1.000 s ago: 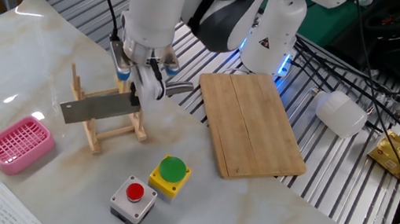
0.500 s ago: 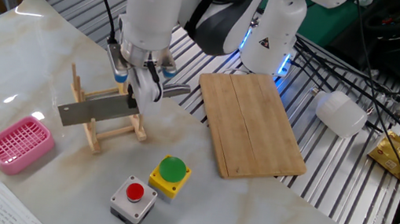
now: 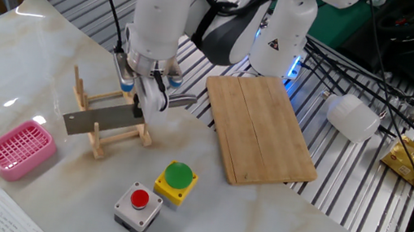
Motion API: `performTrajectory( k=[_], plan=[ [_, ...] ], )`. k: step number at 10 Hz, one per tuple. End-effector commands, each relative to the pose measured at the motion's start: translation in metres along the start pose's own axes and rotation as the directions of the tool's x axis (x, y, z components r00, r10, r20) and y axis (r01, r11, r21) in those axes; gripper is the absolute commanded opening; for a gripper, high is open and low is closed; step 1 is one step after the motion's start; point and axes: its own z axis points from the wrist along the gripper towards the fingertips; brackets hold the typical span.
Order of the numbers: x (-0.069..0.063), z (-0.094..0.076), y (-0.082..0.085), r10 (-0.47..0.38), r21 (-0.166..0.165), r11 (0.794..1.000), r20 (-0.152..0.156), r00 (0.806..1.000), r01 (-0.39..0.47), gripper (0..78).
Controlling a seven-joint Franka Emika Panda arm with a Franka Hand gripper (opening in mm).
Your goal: Put the knife on the knife rack
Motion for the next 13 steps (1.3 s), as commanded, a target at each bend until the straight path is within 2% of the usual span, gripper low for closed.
performTrajectory(
  k=[1,8,9,13],
  plan=[
    [0.0044,0.007,-0.0042,0.002,-0.005,1.0,0.003,1.0,-0.002,2.6],
    [0.0057,0.0122,-0.0045,-0.004,0.01,1.0,-0.008,1.0,0.004,2.6],
    [0.0057,0.0122,-0.0045,-0.004,0.01,1.0,-0.008,1.0,0.004,77.4],
    [0.0057,0.0122,-0.0045,-0.004,0.01,1.0,-0.008,1.0,0.004,77.4]
  ],
)
